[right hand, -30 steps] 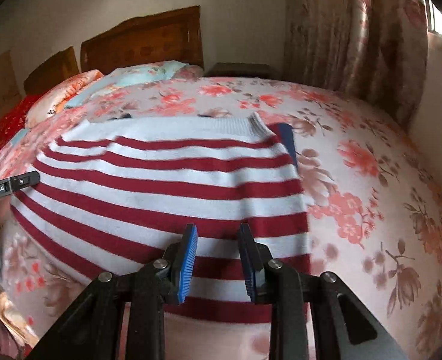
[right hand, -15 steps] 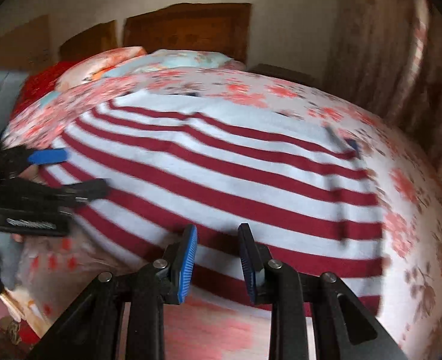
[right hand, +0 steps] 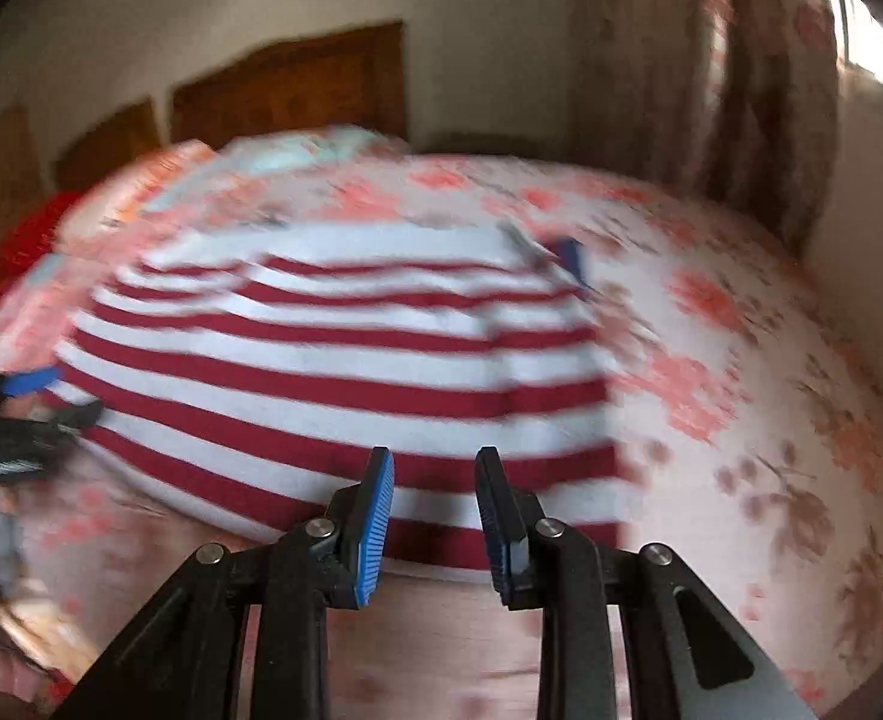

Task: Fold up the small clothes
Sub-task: 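Smooth the folded sweater flat with both grippers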

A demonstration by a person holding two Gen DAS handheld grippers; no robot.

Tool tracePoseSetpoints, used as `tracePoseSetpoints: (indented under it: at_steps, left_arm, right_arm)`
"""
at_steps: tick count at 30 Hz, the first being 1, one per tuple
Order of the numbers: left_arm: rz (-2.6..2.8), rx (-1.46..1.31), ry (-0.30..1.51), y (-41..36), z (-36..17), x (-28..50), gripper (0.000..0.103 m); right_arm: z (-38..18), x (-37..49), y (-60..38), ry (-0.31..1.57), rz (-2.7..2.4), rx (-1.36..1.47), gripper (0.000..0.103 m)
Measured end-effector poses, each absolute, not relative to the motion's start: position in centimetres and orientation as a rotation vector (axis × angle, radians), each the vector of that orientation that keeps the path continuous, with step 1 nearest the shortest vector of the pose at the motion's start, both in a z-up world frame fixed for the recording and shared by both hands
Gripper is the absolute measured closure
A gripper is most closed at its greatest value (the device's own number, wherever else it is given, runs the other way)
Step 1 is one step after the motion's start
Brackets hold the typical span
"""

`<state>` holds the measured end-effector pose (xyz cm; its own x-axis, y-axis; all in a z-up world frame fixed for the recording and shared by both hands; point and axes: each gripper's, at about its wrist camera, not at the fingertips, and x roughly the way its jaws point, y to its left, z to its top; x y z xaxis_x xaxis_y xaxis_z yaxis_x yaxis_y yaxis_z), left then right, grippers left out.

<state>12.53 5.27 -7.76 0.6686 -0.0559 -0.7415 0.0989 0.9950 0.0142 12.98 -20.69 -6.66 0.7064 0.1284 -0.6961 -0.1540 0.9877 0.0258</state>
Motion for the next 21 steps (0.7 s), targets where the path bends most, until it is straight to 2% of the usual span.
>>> tracePoseSetpoints:
  at_steps: [8, 21]
  left_arm:
    - [-0.089, 0.053, 0.833, 5.2, -7.8, 12.6, 0.000]
    - [-0.091, 0.051, 0.832, 5.2, -7.7, 12.5, 0.000]
  right_arm:
    - [-8.9, 13.6, -12.8, 0.813, 0.332, -0.172, 0.075]
    - [-8.2, 12.4, -23.7, 0.800, 0.172, 0.003, 0.077]
